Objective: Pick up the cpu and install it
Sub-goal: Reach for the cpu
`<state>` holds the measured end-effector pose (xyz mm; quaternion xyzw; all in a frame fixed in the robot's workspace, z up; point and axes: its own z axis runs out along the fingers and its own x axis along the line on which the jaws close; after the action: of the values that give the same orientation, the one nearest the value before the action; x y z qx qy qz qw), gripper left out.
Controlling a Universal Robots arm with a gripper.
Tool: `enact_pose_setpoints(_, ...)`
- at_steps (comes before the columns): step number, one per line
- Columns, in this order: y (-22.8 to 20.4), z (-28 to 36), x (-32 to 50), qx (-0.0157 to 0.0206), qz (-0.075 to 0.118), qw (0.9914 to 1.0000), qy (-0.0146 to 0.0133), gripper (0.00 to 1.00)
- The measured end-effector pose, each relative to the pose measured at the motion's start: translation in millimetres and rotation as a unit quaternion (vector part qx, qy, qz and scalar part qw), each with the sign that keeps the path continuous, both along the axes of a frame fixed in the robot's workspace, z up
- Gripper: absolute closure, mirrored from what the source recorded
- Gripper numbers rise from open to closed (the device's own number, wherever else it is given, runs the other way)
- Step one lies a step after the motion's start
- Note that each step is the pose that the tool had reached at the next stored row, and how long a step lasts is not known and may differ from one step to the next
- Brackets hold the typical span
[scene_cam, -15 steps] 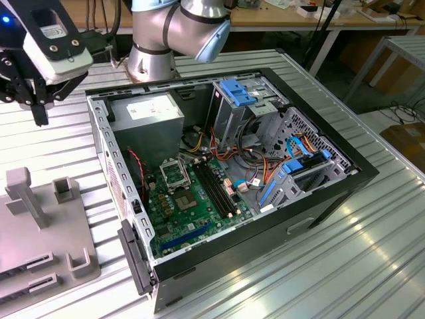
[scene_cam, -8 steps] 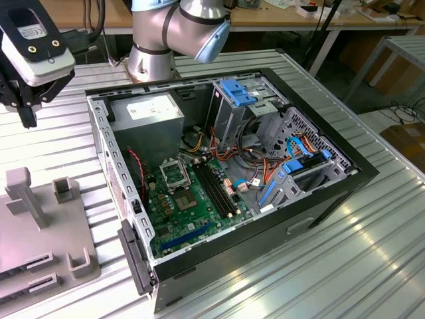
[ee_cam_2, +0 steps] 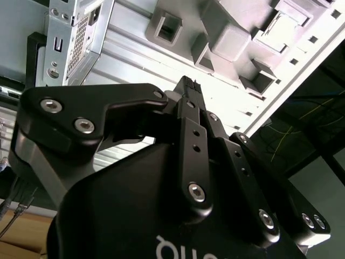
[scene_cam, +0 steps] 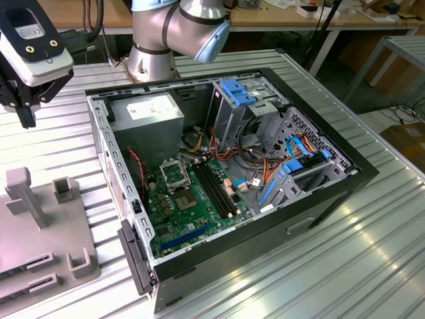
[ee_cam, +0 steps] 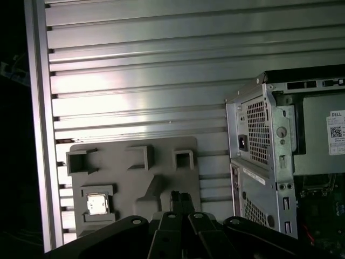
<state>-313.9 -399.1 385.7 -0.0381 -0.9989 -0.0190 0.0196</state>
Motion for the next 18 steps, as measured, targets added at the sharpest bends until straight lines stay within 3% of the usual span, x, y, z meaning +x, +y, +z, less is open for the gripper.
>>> enact_pose_setpoints(2,0.0,0.0,-6.2,-0.0025,0.000,0.99995,-0.0099,0.89)
enact_pose_setpoints(4,0.0,0.0,-10.2,-0.0027,0.000,0.99992,-0.0127,0.89)
enact_pose_setpoints(9,-0.2,-0.1,-15.6,-0.0026,0.002,0.99991,-0.0134,0.89)
enact_pose_setpoints(18,-0.2,-0.1,-15.8,-0.0026,0.005,0.99989,-0.0134,0.89)
